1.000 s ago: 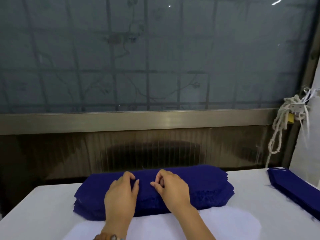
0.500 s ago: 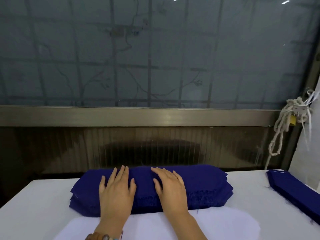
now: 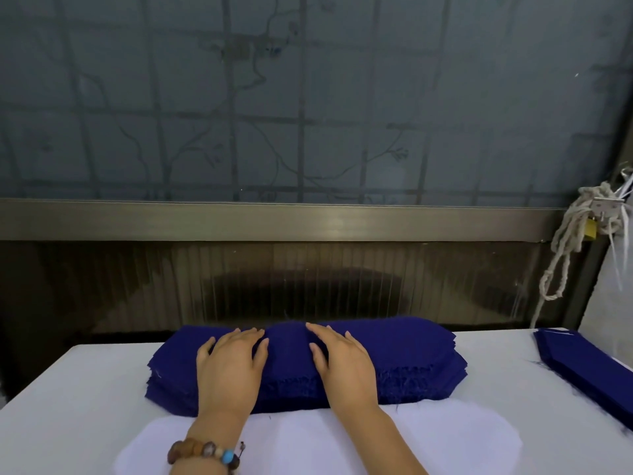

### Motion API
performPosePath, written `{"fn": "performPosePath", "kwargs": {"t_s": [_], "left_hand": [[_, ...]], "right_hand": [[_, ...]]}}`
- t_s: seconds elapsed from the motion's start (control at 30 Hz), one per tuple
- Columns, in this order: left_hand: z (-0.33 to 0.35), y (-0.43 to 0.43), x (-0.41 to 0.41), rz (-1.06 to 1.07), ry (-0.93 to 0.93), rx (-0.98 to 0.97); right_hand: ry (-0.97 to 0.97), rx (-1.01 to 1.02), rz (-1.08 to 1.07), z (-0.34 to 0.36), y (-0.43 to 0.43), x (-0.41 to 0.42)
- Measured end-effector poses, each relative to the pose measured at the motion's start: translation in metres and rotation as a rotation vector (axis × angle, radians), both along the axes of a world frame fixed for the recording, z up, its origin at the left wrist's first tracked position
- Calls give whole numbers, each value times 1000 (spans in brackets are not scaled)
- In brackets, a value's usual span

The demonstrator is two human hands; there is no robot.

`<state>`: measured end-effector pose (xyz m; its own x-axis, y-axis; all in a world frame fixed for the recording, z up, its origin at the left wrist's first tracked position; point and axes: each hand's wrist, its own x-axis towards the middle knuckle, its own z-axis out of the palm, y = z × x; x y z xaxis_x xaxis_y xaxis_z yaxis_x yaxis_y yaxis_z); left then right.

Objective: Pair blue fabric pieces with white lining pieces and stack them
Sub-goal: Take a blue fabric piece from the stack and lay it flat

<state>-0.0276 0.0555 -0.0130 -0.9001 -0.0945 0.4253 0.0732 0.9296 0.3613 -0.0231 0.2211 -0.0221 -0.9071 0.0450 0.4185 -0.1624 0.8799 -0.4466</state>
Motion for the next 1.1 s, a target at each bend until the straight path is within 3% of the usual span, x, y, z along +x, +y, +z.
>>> {"fn": "performPosePath", "kwargs": {"t_s": [0.23, 0.4, 0.63, 0.8, 1.1], "left_hand": [[3, -13, -3, -68, 124, 147], [2, -16, -3, 299, -72, 63], [7, -45, -2, 491, -111, 290], [9, -61, -1, 457, 75, 329], [-5, -82, -8, 346, 230, 694]], "right_hand": [[-94, 2, 7, 3, 1, -2], [-65, -18, 11, 5, 1, -1], [-60, -32, -5, 4, -1, 0], [-54, -44, -8, 3, -2, 1], [-32, -21, -19, 3, -3, 0]]}}
